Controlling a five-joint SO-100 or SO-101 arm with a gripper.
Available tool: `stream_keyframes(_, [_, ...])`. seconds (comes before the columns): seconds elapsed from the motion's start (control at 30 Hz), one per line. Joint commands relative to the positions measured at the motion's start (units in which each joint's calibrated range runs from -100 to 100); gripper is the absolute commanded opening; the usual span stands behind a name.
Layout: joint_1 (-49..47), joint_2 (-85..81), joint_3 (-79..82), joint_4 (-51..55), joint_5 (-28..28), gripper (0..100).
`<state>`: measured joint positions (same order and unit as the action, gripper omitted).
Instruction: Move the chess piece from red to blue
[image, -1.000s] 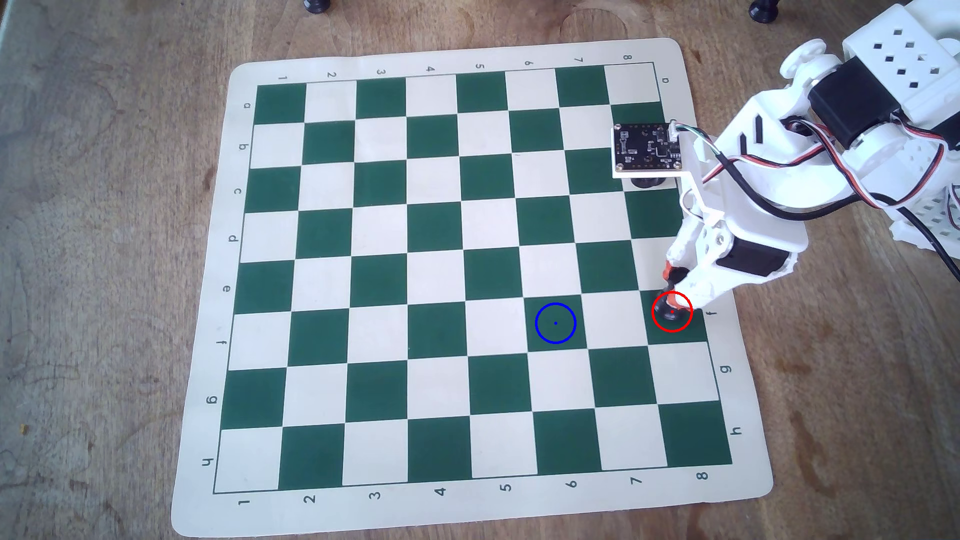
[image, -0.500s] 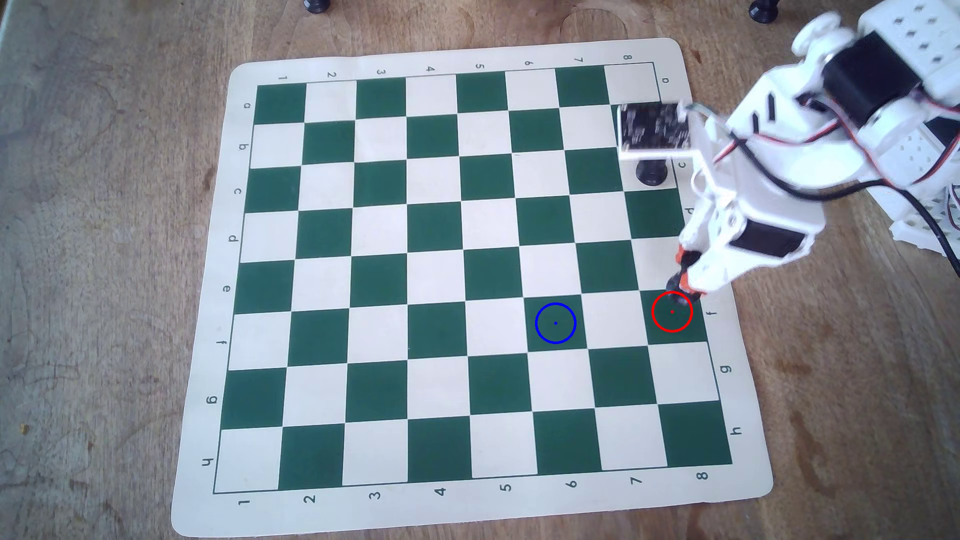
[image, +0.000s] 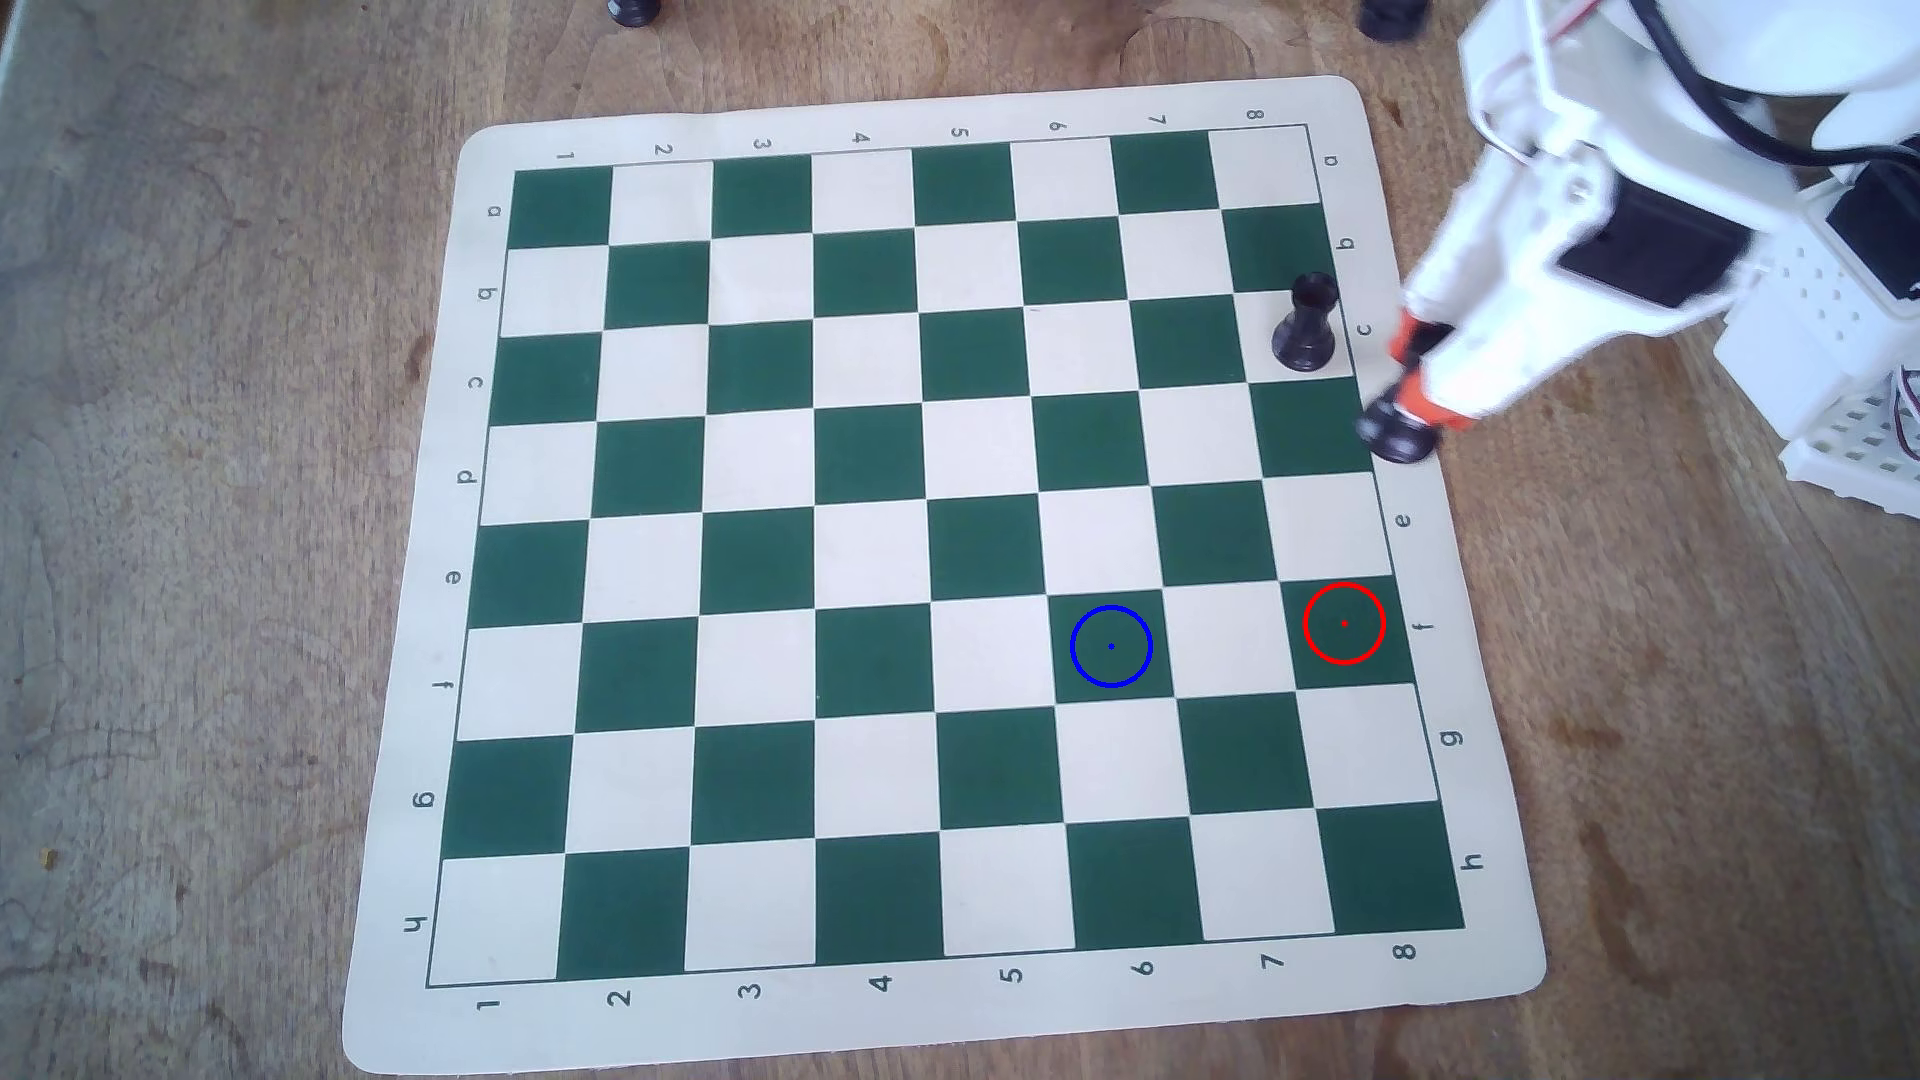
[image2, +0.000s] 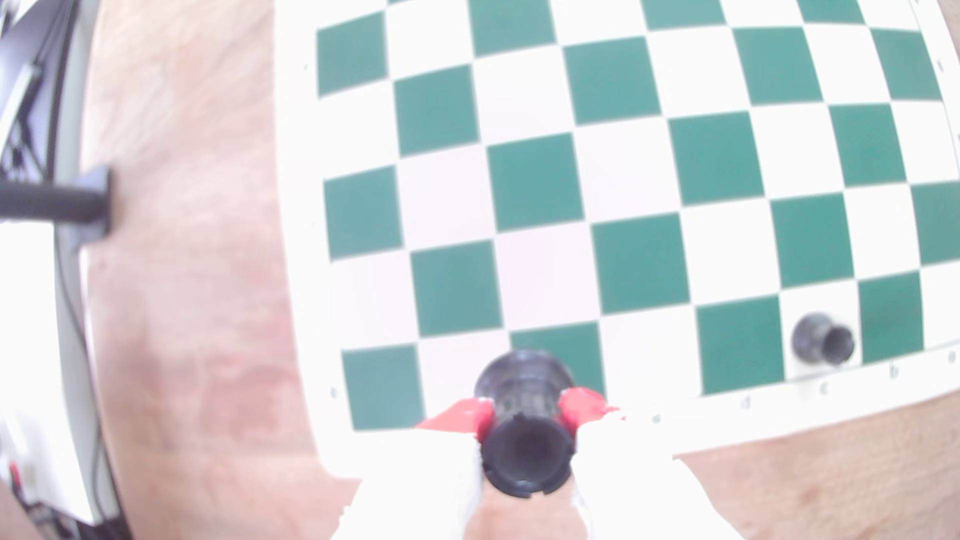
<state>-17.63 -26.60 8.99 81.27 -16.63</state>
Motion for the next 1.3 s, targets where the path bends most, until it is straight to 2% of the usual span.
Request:
stream_keyframes(0.0, [1.9, 6.3, -7.4, -5.4, 0.7, 0])
stream_keyframes(0.2, [1.5, 14.8, -2.0, -14.4, 0.6, 0])
stream_keyframes(0.5, [2.3, 28.8, -3.9, -21.2, 0.3, 0])
stream_keyframes(0.97, [2.8, 37.0, -1.7, -28.6, -0.3, 0])
stream_keyframes(1.27, [2.0, 38.1, -2.4, -29.7, -0.5, 1])
